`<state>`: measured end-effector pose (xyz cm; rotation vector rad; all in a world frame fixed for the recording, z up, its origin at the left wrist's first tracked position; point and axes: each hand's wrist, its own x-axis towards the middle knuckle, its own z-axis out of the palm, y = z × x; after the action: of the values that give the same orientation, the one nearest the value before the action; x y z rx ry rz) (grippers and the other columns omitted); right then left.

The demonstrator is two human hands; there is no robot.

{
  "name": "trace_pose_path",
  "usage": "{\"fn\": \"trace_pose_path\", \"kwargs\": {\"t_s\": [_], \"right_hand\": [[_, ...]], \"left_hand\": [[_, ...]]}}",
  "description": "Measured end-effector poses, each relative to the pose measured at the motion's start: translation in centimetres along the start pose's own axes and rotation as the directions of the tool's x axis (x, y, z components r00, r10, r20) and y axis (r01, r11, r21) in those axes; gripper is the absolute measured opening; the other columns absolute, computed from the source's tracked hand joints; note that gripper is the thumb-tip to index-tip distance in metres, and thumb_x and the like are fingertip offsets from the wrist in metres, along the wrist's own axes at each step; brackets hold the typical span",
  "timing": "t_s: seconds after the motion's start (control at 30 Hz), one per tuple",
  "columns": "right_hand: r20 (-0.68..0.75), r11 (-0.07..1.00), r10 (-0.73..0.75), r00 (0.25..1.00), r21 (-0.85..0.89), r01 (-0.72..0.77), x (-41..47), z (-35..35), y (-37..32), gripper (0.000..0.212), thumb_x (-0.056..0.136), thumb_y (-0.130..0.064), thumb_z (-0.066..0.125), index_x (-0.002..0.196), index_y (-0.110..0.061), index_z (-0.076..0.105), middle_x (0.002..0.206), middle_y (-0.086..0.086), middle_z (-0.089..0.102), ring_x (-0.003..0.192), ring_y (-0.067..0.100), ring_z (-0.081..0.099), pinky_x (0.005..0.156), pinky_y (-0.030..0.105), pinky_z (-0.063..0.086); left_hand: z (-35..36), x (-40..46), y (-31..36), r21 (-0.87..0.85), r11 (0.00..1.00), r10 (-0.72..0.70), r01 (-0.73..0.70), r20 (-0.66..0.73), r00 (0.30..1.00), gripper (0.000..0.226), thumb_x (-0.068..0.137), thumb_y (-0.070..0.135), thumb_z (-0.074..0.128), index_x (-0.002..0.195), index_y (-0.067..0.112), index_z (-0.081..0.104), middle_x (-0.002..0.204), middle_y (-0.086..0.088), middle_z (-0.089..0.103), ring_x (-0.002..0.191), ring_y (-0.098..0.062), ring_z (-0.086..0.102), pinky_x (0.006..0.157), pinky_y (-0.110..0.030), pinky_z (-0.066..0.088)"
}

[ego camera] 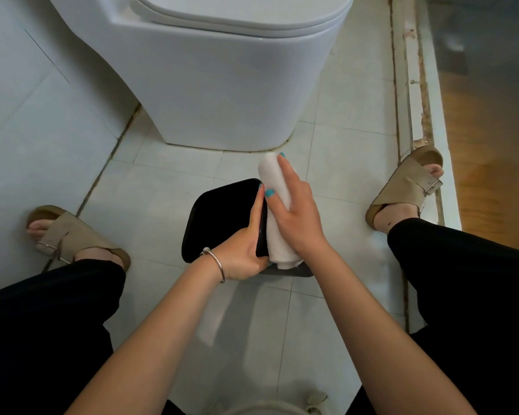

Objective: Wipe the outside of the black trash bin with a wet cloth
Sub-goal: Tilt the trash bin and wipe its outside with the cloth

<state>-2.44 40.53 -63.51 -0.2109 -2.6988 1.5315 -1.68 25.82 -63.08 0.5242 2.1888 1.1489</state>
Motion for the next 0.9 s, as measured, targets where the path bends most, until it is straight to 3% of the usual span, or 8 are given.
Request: {"fn": "trace_pose_path", "kwargs": {"t_s": [0.13, 0.23, 0.4, 0.5, 0.57, 0.7, 0.83, 0.9], "right_hand": [[-0.052, 1.000, 0.011, 0.999, -0.010, -0.012, 0.1, -0.1, 0.3, 0.059, 0.099, -0.037, 0.046, 0.147, -0.054, 0.016, 0.129, 0.001, 0.048, 0.090, 0.004, 0.047, 0.076, 0.023, 0.038], [-0.082, 0.992, 0.120, 0.989, -0.028, -0.123, 0.7, -0.6, 2.1, 0.058, 0.100, -0.035, 0.043, 0.149, -0.052, 0.016, 0.130, 0.005, 0.047, 0.103, 0.019, 0.052, 0.083, 0.030, 0.037], [-0.130, 0.927, 0.358, 0.925, -0.065, -0.369, 0.0, -1.2, 7.4, 0.057, 0.101, -0.038, 0.040, 0.150, -0.051, 0.015, 0.133, 0.013, 0.045, 0.116, 0.033, 0.052, 0.086, 0.033, 0.037], [-0.145, 0.903, 0.418, 0.897, -0.036, -0.427, 0.1, -1.3, 7.9, 0.058, 0.101, -0.038, 0.040, 0.151, -0.049, 0.013, 0.130, 0.014, 0.046, 0.115, 0.035, 0.052, 0.086, 0.034, 0.036], [-0.129, 0.913, 0.398, 0.909, -0.041, -0.405, 0.3, -1.0, 7.1, 0.058, 0.101, -0.038, 0.041, 0.151, -0.049, 0.014, 0.132, 0.013, 0.046, 0.116, 0.035, 0.052, 0.085, 0.032, 0.034], [-0.074, 0.966, 0.248, 0.966, -0.056, -0.252, 0.7, -0.4, 4.2, 0.058, 0.100, -0.038, 0.043, 0.150, -0.051, 0.016, 0.136, 0.008, 0.047, 0.118, 0.030, 0.050, 0.089, 0.030, 0.033], [-0.039, 0.993, 0.118, 0.992, 0.009, -0.118, 1.5, -0.3, 0.4, 0.057, 0.100, -0.039, 0.045, 0.148, -0.053, 0.017, 0.131, 0.002, 0.048, 0.102, 0.016, 0.048, 0.087, 0.029, 0.033], [-0.042, 0.997, 0.059, 0.997, 0.047, -0.057, 1.6, -0.1, -1.0, 0.058, 0.100, -0.036, 0.046, 0.148, -0.052, 0.020, 0.129, -0.005, 0.046, 0.098, 0.008, 0.043, 0.084, 0.023, 0.033]], "left_hand": [[0.1, 0.2, 0.3, -0.005, 1.000, -0.007, 0.007, 0.000, 1.000, 0.122, 0.082, 0.006, 0.064, 0.133, 0.049, -0.038, 0.086, -0.016, 0.067, 0.068, -0.025, 0.066, 0.073, -0.043, 0.056], [0.1, 0.2, 0.7, 0.029, 0.999, -0.035, 0.035, -0.002, 0.999, 0.123, 0.081, 0.005, 0.064, 0.132, 0.052, -0.037, 0.079, -0.025, 0.063, 0.063, -0.034, 0.062, 0.067, -0.043, 0.055], [0.9, -0.4, 0.9, 0.056, 0.998, 0.004, -0.004, -0.003, 1.000, 0.124, 0.079, 0.008, 0.067, 0.133, 0.055, -0.035, 0.130, -0.020, 0.051, 0.078, -0.029, 0.067, 0.085, -0.044, 0.053], [0.9, 0.2, 0.7, 0.064, 0.998, 0.019, -0.018, -0.007, 1.000, 0.124, 0.079, 0.009, 0.067, 0.131, 0.057, -0.035, 0.127, -0.024, 0.054, 0.077, -0.031, 0.067, 0.083, -0.046, 0.054], [0.4, 0.1, 0.3, 0.053, 0.999, 0.005, -0.004, -0.022, 1.000, 0.124, 0.079, 0.010, 0.067, 0.131, 0.056, -0.036, 0.116, -0.025, 0.060, 0.068, -0.028, 0.065, 0.079, -0.043, 0.055], [-0.4, -0.3, -0.1, 0.051, 0.999, 0.003, -0.002, -0.029, 1.000, 0.123, 0.081, 0.008, 0.067, 0.136, 0.047, -0.036, 0.123, -0.011, 0.051, 0.068, -0.004, 0.063, 0.074, -0.019, 0.050], [-0.3, 0.4, -0.3, -0.012, 1.000, -0.005, 0.005, -0.009, 1.000, 0.125, 0.079, 0.006, 0.066, 0.132, 0.055, -0.037, 0.117, -0.011, 0.060, 0.079, -0.021, 0.068, 0.080, -0.042, 0.056], [-0.2, 0.5, -0.3, -0.036, 0.999, 0.003, -0.002, 0.011, 1.000, 0.125, 0.080, 0.005, 0.065, 0.131, 0.055, -0.037, 0.107, -0.009, 0.063, 0.079, -0.021, 0.068, 0.078, -0.042, 0.057]]}}
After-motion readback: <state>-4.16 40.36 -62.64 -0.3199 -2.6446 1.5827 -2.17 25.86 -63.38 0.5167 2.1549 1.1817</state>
